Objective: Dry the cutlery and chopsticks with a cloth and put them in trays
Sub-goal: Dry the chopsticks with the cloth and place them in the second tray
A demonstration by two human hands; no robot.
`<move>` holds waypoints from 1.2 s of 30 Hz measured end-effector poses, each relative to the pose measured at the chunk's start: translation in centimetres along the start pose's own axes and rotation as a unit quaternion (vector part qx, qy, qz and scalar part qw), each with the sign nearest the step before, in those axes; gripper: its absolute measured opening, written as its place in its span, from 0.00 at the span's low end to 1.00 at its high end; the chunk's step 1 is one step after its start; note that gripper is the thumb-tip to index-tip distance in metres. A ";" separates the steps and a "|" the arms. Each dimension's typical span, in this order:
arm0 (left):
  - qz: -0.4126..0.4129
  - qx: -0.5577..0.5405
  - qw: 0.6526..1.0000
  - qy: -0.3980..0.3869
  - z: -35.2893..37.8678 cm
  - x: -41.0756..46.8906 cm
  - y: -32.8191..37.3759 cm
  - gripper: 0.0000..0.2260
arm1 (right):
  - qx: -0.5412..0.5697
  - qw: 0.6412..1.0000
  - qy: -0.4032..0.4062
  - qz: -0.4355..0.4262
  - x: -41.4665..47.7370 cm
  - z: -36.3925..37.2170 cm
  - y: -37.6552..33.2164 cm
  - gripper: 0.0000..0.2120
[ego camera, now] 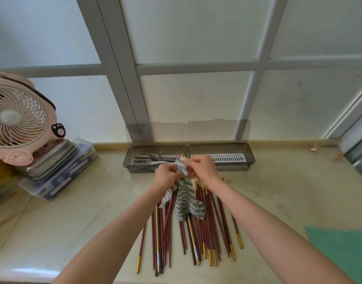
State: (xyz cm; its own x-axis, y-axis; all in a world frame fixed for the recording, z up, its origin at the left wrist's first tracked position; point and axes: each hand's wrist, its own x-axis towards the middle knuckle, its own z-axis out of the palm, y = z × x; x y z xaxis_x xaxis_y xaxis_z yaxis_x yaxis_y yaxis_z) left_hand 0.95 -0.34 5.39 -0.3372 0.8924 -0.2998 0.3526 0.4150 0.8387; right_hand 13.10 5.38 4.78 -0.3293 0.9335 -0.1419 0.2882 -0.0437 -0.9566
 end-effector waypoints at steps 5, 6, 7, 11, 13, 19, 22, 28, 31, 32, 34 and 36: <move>0.018 -0.037 0.996 -0.079 -1.2 -0.4 0.4 0.06 | 0.090 0.992 -0.045 0.075 0.7 -1.5 1.1 0.05; 0.019 -0.032 0.994 -0.098 -1.3 -0.4 0.5 0.07 | 0.107 0.990 -0.061 0.071 0.7 -1.6 1.2 0.06; 0.017 -0.025 0.993 -0.113 -1.3 -0.3 0.6 0.07 | 0.130 0.986 -0.076 0.073 0.7 -1.5 1.3 0.07; 0.004 0.005 0.989 -0.144 -0.9 0.0 0.8 0.09 | 0.182 0.974 -0.096 0.094 0.6 -0.8 1.3 0.08; 0.002 0.001 0.989 -0.151 -0.5 0.0 0.8 0.12 | 0.167 0.979 -0.061 0.101 0.7 -0.6 1.2 0.05; -0.001 0.002 0.986 -0.164 0.3 -0.2 0.1 0.15 | 0.240 0.952 0.039 0.188 1.6 -1.4 1.1 0.07; 0.009 -0.013 0.988 -0.155 0.4 -0.2 -0.3 0.15 | 0.237 0.952 0.028 0.190 1.9 -1.9 0.9 0.03; 0.029 -0.053 0.990 -0.124 0.0 0.1 -0.2 0.15 | 0.351 0.913 -0.109 0.176 1.2 -2.9 1.0 0.12; 0.023 -0.070 0.991 -0.115 0.0 0.4 -0.1 0.15 | 0.323 0.922 -0.142 0.159 0.6 -2.5 1.5 0.10; 0.021 -0.071 0.991 -0.115 0.0 0.4 0.0 0.15 | 0.303 0.930 -0.141 0.150 0.4 -2.1 1.6 0.09; 0.020 -0.076 0.990 -0.117 0.1 0.4 0.2 0.14 | 0.275 0.945 -0.114 0.137 0.2 -1.5 1.6 0.07; 0.024 -0.075 0.989 -0.127 0.1 0.3 0.3 0.13 | 0.269 0.952 -0.069 0.131 0.3 -1.5 1.1 0.05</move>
State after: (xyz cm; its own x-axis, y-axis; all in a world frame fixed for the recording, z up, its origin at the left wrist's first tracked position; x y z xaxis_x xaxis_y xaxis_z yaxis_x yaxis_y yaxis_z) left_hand 1.04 0.10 5.51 -0.0866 0.9337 -0.3474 0.2233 0.3580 0.9066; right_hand 14.64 6.14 4.10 -0.4346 0.8116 -0.3905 -0.1139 -0.4797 -0.8700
